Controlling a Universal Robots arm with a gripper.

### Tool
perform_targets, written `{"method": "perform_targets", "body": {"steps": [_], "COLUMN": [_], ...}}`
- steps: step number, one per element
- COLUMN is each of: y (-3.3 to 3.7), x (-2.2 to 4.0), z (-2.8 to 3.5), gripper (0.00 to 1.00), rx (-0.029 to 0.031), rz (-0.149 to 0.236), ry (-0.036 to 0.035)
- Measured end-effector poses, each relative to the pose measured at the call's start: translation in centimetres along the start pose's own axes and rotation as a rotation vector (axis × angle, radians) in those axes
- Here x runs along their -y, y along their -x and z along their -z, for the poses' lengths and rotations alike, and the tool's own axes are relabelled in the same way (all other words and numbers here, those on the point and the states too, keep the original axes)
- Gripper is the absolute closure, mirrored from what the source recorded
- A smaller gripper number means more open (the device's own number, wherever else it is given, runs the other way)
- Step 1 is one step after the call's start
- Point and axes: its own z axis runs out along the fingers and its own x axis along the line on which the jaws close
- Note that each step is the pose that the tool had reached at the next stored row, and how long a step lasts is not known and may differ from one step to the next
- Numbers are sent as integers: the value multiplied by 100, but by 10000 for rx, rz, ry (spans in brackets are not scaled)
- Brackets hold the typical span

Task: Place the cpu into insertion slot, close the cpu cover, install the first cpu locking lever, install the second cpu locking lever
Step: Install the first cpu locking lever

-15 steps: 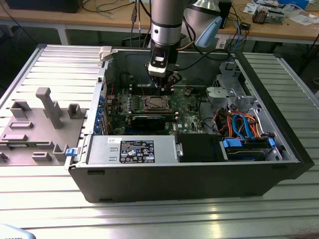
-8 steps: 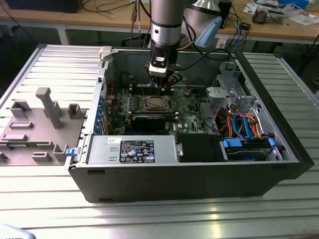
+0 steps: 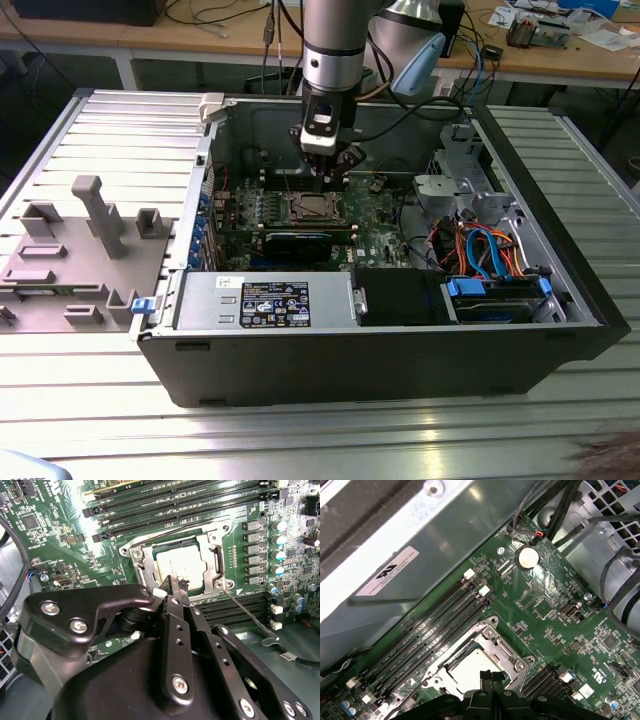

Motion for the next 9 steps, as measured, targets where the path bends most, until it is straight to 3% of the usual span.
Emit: {"method": "perform_targets", "body": {"steps": [9], "y": [0], "x": [0], "z": [0], "gripper": [89], "rx": [14], "rz": [325], "ry": [16]}}
